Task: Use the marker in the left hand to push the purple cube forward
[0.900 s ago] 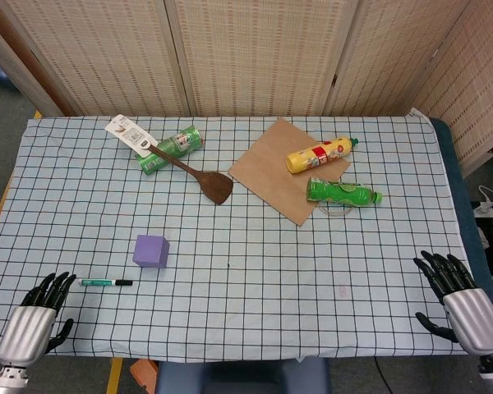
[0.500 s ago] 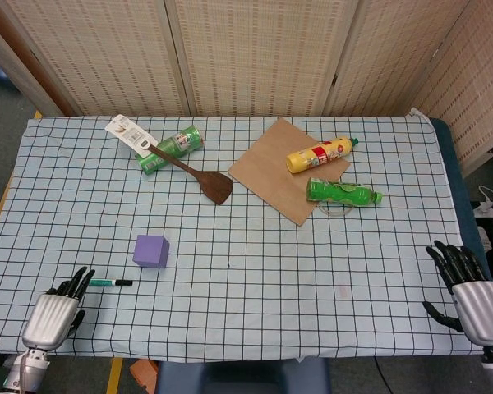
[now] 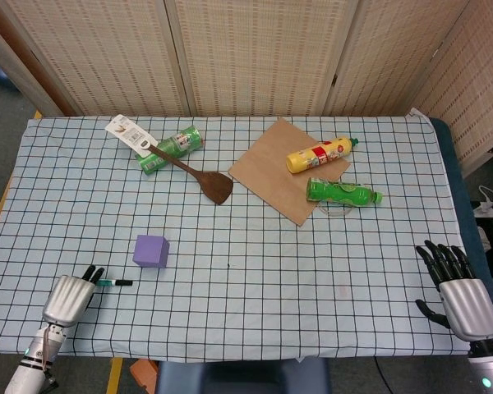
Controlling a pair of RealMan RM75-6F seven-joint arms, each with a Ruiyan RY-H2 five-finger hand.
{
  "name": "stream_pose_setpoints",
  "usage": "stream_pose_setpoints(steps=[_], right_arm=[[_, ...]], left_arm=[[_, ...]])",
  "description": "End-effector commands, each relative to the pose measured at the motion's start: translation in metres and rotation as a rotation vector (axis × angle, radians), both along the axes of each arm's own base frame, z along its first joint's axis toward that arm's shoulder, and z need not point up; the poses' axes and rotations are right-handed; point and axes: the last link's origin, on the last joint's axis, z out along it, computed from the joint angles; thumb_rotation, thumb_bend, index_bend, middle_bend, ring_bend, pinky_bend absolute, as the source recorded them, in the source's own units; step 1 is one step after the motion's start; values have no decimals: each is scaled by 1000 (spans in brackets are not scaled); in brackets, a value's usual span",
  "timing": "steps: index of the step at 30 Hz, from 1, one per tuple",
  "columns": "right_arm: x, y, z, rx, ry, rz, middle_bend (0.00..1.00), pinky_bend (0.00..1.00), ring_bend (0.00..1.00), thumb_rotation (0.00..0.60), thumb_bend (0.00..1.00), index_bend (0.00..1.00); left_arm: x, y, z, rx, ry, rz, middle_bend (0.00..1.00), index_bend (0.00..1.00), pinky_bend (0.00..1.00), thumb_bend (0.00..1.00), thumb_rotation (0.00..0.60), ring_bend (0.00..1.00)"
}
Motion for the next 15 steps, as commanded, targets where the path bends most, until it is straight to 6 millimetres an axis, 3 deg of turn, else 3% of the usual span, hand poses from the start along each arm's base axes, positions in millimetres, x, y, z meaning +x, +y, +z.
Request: stream_pose_setpoints(steps=[1, 15], right_arm=[[0, 0, 0, -1, 2, -1, 0, 0, 0, 600, 126, 0], [0, 3, 0, -9, 13, -1, 0, 0, 0, 600, 126, 0]], left_arm=[[-4, 5, -8, -21, 2, 8, 306, 292, 1000, 405, 600, 802], [-18, 15, -18, -22, 23, 11, 444, 434, 1000, 407, 600, 811]])
